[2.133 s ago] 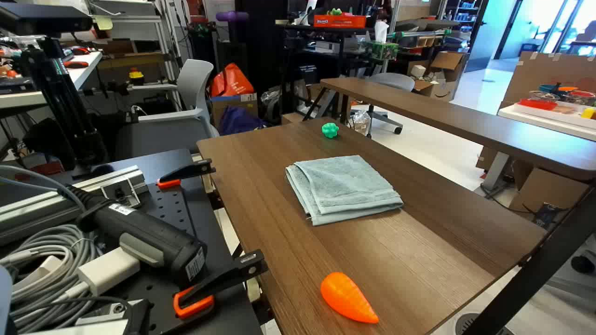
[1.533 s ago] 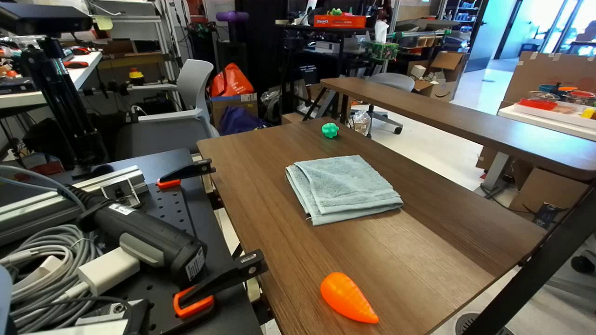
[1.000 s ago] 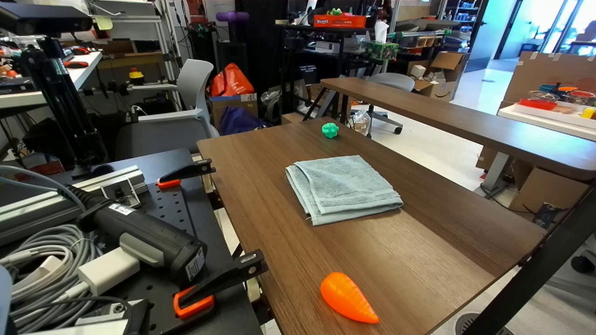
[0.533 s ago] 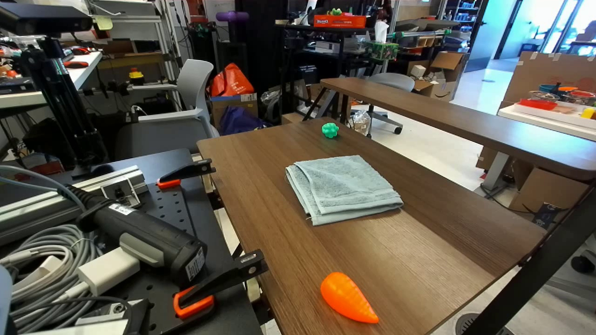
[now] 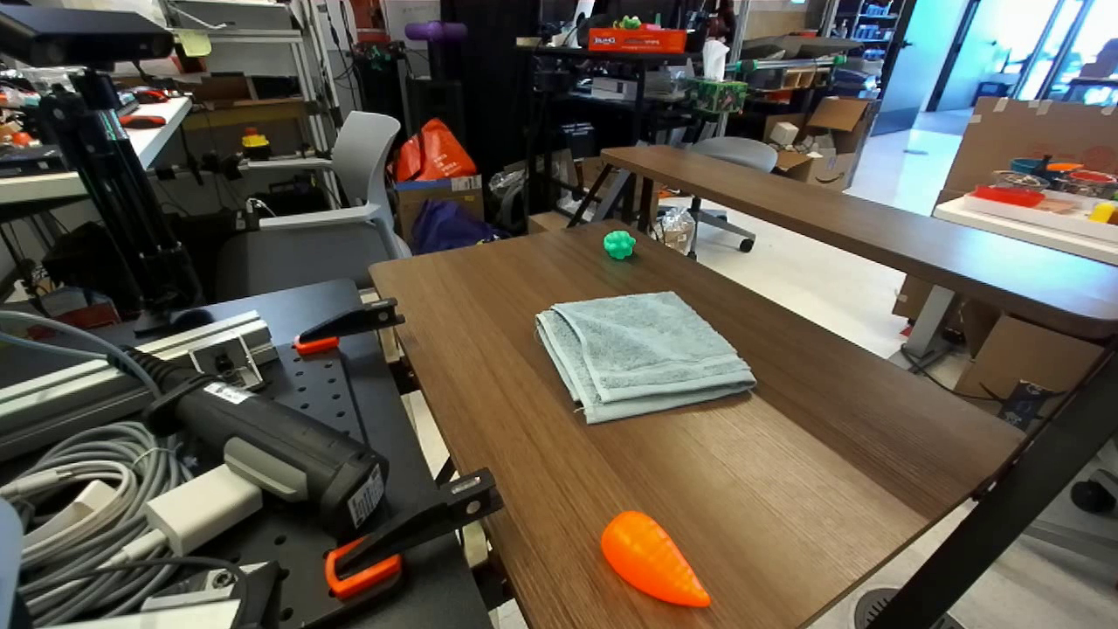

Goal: Use the towel to wipe the tabletop

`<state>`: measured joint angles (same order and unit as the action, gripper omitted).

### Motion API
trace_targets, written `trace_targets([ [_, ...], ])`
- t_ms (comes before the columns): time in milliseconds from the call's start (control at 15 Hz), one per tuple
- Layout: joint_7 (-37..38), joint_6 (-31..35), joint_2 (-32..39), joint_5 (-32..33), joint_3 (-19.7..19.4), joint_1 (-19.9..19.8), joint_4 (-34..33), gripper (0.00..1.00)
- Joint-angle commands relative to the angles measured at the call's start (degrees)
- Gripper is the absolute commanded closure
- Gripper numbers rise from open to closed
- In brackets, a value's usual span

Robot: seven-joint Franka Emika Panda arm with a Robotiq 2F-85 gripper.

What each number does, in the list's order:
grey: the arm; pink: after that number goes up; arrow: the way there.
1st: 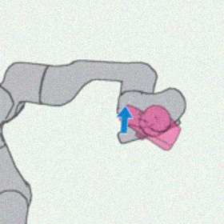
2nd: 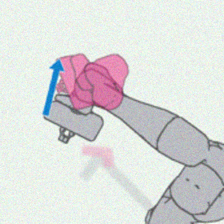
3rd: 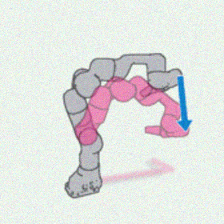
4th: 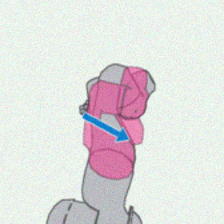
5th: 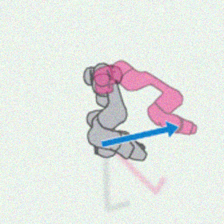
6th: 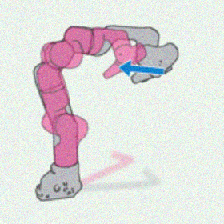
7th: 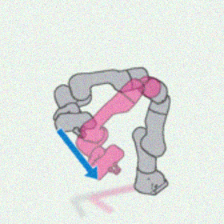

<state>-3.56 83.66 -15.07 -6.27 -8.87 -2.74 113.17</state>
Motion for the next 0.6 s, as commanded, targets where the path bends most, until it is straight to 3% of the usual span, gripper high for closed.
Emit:
trace_targets([
  [0,3.7,5.3,5.6,-7.8,1.2,-0.3,-2.0,0.0],
  [200,9.6,12.3,13.3,-15.0,2.0,-0.5,-4.0,0.0],
  [333,12.8,21.4,18.3,-18.9,2.5,-0.5,-4.4,0.0],
  [533,18.2,31.5,25.7,-17.8,3.4,-0.2,-6.2,0.0],
])
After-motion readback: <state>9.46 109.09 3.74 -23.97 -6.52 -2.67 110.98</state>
